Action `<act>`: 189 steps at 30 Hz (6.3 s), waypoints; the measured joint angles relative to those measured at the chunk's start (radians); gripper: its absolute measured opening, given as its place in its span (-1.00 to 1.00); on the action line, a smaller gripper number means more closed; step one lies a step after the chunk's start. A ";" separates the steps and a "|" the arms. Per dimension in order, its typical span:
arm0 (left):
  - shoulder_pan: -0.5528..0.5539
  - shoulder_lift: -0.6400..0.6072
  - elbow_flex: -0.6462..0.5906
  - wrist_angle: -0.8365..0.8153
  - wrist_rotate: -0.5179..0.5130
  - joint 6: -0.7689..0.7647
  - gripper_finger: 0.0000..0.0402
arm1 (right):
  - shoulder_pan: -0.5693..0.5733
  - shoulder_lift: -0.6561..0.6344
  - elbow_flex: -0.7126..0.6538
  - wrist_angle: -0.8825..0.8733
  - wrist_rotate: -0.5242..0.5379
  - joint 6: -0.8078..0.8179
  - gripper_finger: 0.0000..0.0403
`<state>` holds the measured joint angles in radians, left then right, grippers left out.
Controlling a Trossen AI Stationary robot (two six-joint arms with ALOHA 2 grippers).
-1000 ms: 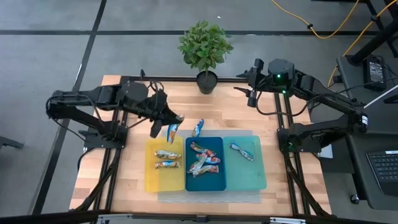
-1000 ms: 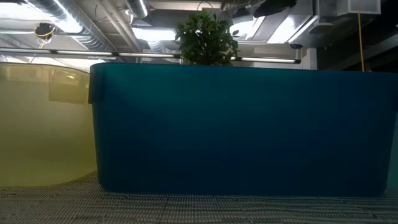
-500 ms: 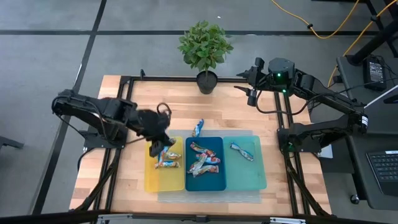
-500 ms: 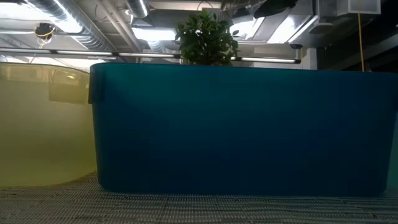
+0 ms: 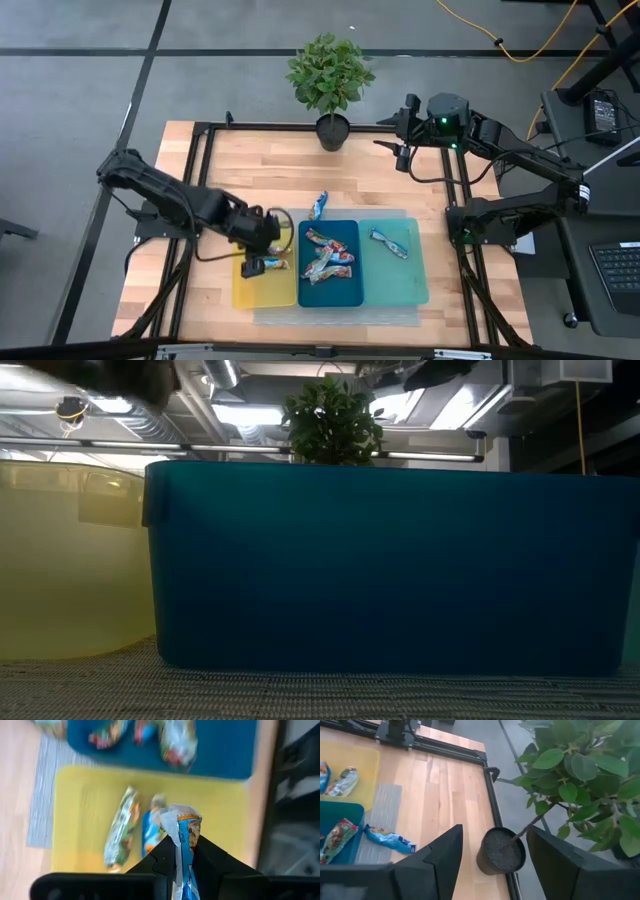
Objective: Pick and place Granola Bars by type
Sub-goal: Put the yellow granola bar into the yellow bin, then put the blue granola bar into the light blue bin
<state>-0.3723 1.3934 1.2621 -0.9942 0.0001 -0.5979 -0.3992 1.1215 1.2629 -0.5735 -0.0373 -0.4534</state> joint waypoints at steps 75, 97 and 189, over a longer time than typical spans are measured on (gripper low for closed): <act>0.276 -0.083 -0.167 0.075 -0.223 0.350 -0.14 | 0.000 0.004 0.000 -0.041 -0.009 0.005 0.10; 0.555 0.004 0.148 0.258 -0.020 0.520 -0.15 | 0.000 0.004 0.000 -0.119 -0.008 0.082 0.10; 0.572 0.178 0.749 0.199 -0.418 0.653 -0.92 | 0.000 0.056 -0.185 0.582 -0.286 0.519 0.45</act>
<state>0.1993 1.5715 2.0111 -0.7949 -0.4175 0.0555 -0.3992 1.1776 1.0774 0.0088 -0.3230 0.0659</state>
